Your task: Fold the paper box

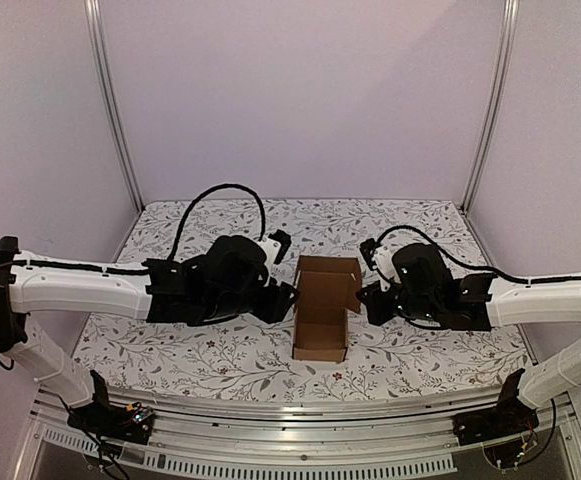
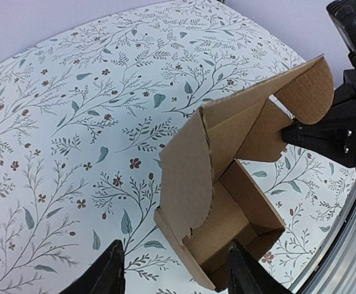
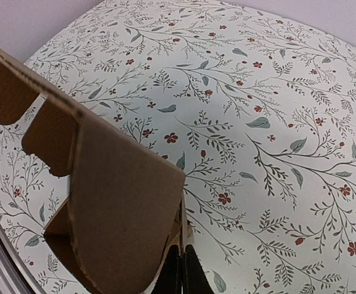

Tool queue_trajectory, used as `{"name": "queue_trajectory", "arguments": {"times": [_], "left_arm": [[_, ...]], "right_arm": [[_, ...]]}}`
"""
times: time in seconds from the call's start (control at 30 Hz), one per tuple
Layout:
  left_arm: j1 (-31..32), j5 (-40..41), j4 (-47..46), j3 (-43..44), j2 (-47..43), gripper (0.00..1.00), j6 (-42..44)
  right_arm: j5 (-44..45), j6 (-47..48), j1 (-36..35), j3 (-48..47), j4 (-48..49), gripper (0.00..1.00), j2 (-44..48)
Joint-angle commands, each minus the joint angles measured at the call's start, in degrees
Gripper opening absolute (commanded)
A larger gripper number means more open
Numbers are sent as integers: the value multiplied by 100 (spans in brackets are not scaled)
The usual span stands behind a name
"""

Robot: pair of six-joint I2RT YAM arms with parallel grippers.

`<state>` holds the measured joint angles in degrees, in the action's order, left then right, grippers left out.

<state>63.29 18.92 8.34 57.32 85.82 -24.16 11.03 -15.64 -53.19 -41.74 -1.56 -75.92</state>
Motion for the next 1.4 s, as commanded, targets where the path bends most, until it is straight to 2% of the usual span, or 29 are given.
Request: {"name": "queue_trajectory", "arguments": {"times": [0.0,0.2,0.5,0.8,0.93,1.37], "left_arm": [[-121,-158,-408,-247,183,57,182],[-189,-247,-724,-335,395,58,146],[-220,-423,-1376,-458,568,49,188],[-226,-374,-1420,-390,677,25,245],[-229,-369,-1429,-388,690,18,237],[-228,-198,-1368,-379,552,13,243]], "right_arm": [[-20,26,-22,95,56,0,107],[-115,9,-19,69,51,0,206],[-180,-18,-18,101,44,0,293],[-180,5,-20,97,7,0,305],[-195,16,-21,95,-2,0,289],[-180,26,-19,100,-28,0,244]]}}
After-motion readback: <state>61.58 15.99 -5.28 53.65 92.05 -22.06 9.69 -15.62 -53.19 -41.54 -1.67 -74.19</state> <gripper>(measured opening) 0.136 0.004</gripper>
